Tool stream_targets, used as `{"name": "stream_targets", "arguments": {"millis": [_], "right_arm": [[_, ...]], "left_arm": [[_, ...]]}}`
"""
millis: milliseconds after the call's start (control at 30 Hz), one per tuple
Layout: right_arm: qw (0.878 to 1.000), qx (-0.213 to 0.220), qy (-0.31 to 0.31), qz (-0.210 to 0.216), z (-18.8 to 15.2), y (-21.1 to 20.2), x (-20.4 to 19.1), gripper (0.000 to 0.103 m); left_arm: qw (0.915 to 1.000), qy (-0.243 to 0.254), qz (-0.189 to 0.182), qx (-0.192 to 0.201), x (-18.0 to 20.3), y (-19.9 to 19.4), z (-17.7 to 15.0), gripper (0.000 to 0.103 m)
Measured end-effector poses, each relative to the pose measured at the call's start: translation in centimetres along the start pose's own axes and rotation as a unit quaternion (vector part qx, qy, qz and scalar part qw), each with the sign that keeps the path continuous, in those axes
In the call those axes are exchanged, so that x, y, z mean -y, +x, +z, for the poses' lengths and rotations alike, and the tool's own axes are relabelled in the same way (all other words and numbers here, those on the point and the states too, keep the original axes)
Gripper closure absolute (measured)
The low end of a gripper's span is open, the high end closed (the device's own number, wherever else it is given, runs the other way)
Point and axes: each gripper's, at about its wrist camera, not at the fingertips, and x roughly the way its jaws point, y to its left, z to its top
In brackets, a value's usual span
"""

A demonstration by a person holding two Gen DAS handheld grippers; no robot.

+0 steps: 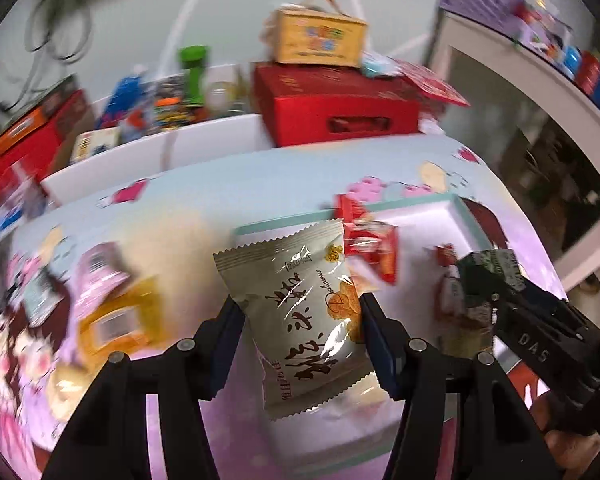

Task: Organize snacks
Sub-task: 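Carry the green and white packs into the white tray and open both tools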

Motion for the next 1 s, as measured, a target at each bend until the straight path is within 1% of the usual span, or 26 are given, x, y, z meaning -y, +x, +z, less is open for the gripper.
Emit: {"name": "stream_targets", "arguments": {"millis": [167,333,367,400,467,600,633,700,833,867,967,1000], "right_arm": [[1.000,-0.008,0.027,-0.005,0.2,0.8,2.2,0.039],[0.999,-0.014,0.039,-0.004,0.2,1.2,3.1,0.039],[0.999,-0.015,0.040,-0.004,0.1,1.3,3.2,0.039],[0.999,-0.017,0.042,-0.003,0.1,1.4,3.3,0.039],[0.999,-0.019,0.043,-0.001,0.0,1.6,3.3,0.039],[0.999,-0.024,0.038,0.006,0.1,1.7,3.0,0.037],[0.999,-0.024,0.039,0.006,0.1,1.8,2.9,0.037],[0.999,-0.025,0.041,0.007,0.0,1.9,3.0,0.037],[0.999,-0.029,0.041,0.010,0.0,1.9,2.9,0.035],[0.999,-0.029,0.039,0.010,0.0,1.8,2.8,0.033],[0.999,-0.025,0.028,0.014,0.0,1.7,2.2,0.022],[0.999,-0.023,0.025,0.017,0.0,1.7,2.0,0.019]], "left_arm": [[0.9993,0.026,-0.016,-0.021,3.1,2.6,1.1,0.043],[0.9986,0.035,-0.025,-0.032,4.2,3.6,1.2,0.042],[0.9985,0.034,-0.024,-0.035,4.3,3.7,1.2,0.041],[0.9985,0.033,-0.024,-0.036,4.2,3.8,1.1,0.034],[0.9988,0.028,-0.022,-0.035,3.9,3.6,1.1,0.027],[0.9993,0.014,-0.020,-0.030,3.1,2.9,1.0,0.026],[0.9994,0.011,-0.017,-0.028,2.8,2.6,0.9,0.025],[0.9997,0.004,-0.005,-0.024,2.0,2.2,0.7,0.021],[0.9993,-0.017,0.028,-0.019,-0.2,1.4,0.1,0.020],[0.9991,-0.021,0.033,-0.019,-0.7,1.3,-0.1,0.019],[0.9978,-0.040,0.052,-0.012,-2.8,0.5,-0.9,0.012],[0.9974,-0.045,0.056,-0.010,-3.3,0.4,-1.1,0.011]]}}
